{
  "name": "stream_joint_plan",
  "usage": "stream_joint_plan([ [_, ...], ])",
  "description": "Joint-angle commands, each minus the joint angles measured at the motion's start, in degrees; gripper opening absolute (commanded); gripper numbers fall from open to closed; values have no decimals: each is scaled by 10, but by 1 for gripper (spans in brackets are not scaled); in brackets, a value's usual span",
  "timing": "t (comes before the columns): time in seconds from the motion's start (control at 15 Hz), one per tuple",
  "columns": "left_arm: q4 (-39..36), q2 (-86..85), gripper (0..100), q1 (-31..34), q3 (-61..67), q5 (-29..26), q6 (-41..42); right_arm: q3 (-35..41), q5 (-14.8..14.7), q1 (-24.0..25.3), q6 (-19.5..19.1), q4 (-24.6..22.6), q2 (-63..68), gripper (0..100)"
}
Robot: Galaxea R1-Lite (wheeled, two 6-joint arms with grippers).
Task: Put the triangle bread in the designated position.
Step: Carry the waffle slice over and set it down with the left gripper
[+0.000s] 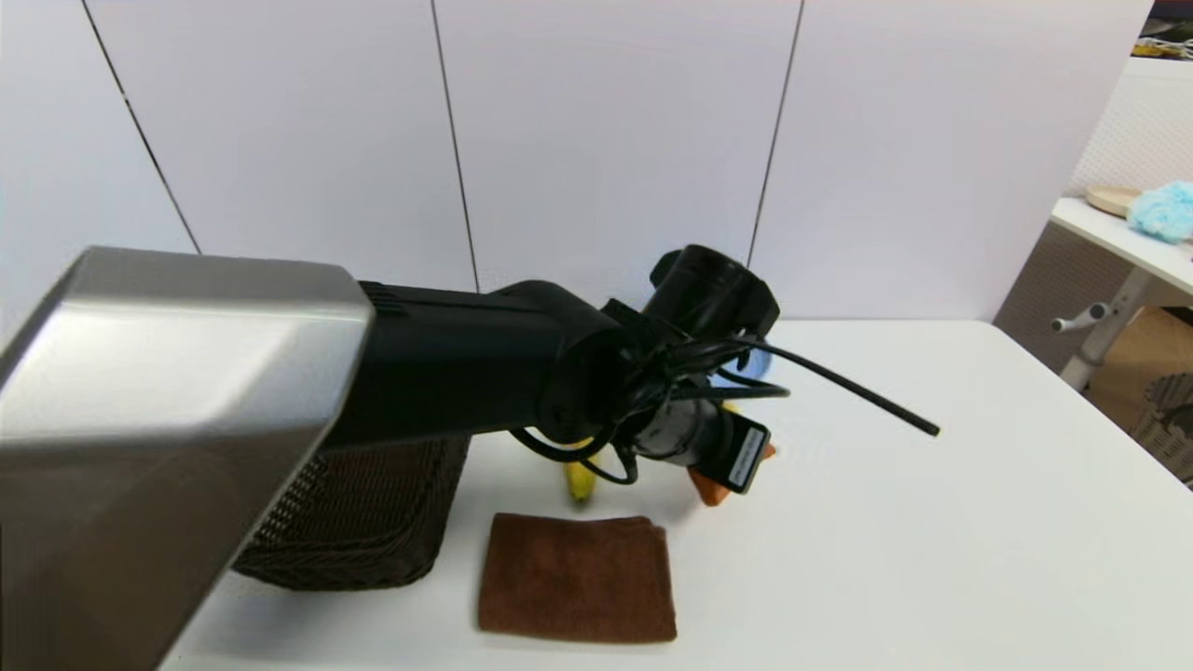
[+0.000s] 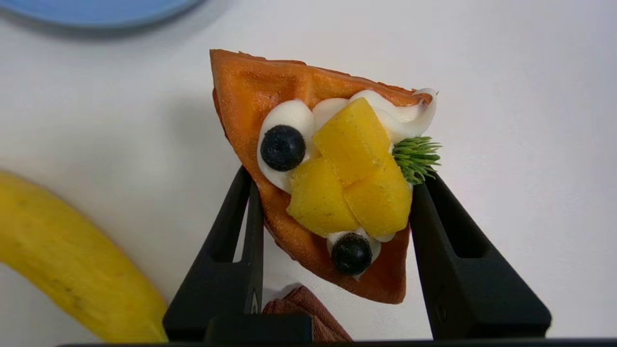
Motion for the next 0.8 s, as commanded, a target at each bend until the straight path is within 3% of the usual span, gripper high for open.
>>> stream_joint_plan([
  [0.07, 10, -101, 0, 6, -12, 1, 1, 0, 0, 0, 0, 0, 1, 100],
  [0.2, 38, -157, 0, 21, -9, 21, 2, 0, 0, 0, 0, 0, 1, 100],
  [0.47, 74, -245, 0, 73, -8, 117, 9, 0, 0, 0, 0, 0, 1, 100],
  [0.8, 111, -350, 0, 248, 0, 201, 122, 0, 0, 0, 0, 0, 1, 100],
])
